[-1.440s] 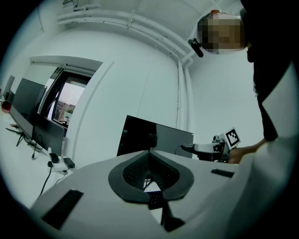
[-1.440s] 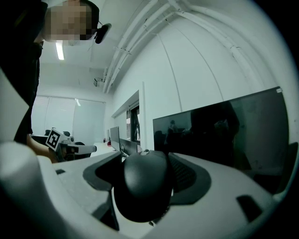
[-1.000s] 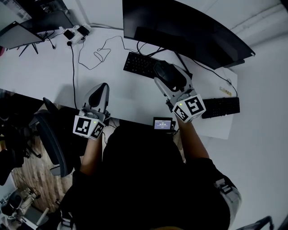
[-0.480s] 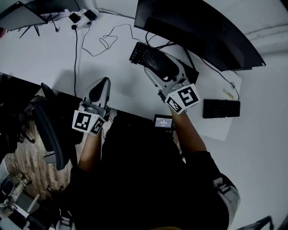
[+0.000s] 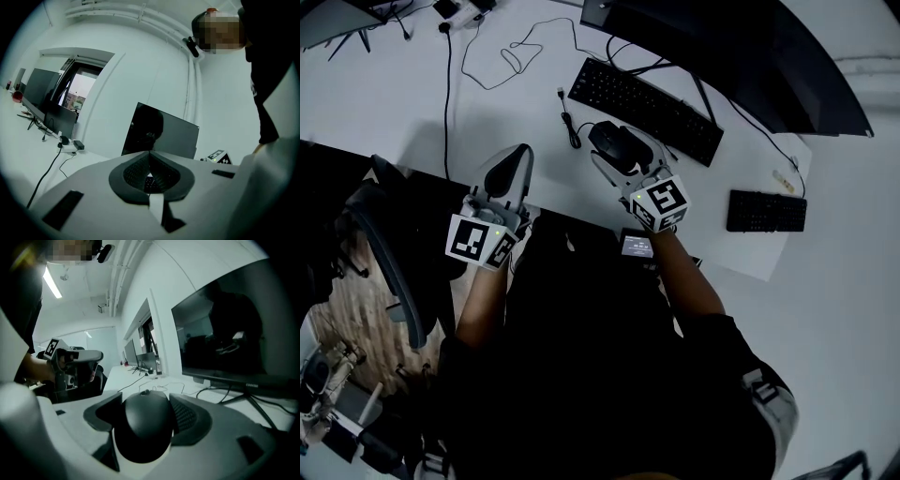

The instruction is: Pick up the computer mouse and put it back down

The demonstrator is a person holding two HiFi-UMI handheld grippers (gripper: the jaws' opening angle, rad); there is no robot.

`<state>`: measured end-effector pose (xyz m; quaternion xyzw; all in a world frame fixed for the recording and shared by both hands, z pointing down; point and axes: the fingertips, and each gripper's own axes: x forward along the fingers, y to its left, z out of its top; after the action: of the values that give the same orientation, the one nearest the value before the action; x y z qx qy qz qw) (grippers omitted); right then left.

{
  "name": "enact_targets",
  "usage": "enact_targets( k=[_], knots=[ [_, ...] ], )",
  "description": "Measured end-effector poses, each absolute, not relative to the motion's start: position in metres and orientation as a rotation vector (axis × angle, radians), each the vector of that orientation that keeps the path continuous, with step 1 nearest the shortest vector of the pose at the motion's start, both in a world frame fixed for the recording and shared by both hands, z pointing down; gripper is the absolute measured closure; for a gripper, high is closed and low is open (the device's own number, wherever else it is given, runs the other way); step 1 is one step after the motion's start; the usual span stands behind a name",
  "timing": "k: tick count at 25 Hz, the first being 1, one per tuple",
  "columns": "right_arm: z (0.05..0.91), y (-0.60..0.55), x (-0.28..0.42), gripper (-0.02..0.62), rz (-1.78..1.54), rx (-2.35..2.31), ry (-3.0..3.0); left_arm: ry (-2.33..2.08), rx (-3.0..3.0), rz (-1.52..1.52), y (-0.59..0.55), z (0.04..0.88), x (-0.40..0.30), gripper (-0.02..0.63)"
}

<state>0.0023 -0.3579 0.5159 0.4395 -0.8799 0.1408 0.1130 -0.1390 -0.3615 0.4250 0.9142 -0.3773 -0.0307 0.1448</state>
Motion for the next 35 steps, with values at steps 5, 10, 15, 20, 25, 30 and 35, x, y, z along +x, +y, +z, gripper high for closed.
enact_targets(
  k=[5,10,15,20,25,30,35],
  knots=[
    [0.559,-0.340,0.011,0.281,0.452,1.268,-2.515,-1.060,2.621,-0.025,-0.353,0.450,-0.132,0.611],
    [0.601,-0.329,0.022,0.281,0.485,1.244,-2.447,-1.135,2.601,-0.031,-0.347,0.472,-0.135,0.611],
    [0.633,-0.318,0.031,0.281,0.502,1.218,-2.379,-1.109,2.562,0.016,-0.342,0.497,-0.131,0.611],
    [0.659,-0.310,0.034,0.281,0.474,1.158,-2.321,-1.108,2.538,0.046,-0.337,0.517,-0.126,0.611],
    [0.672,-0.306,0.030,0.281,0.444,1.113,-2.279,-1.097,2.522,0.069,-0.331,0.529,-0.123,0.611],
    [0.689,-0.304,0.034,0.281,0.462,1.092,-2.205,-1.089,2.509,0.084,-0.327,0.536,-0.122,0.611],
    [0.694,-0.304,0.035,0.281,0.423,1.080,-2.156,-1.093,2.493,0.077,-0.322,0.539,-0.122,0.611]
  ],
)
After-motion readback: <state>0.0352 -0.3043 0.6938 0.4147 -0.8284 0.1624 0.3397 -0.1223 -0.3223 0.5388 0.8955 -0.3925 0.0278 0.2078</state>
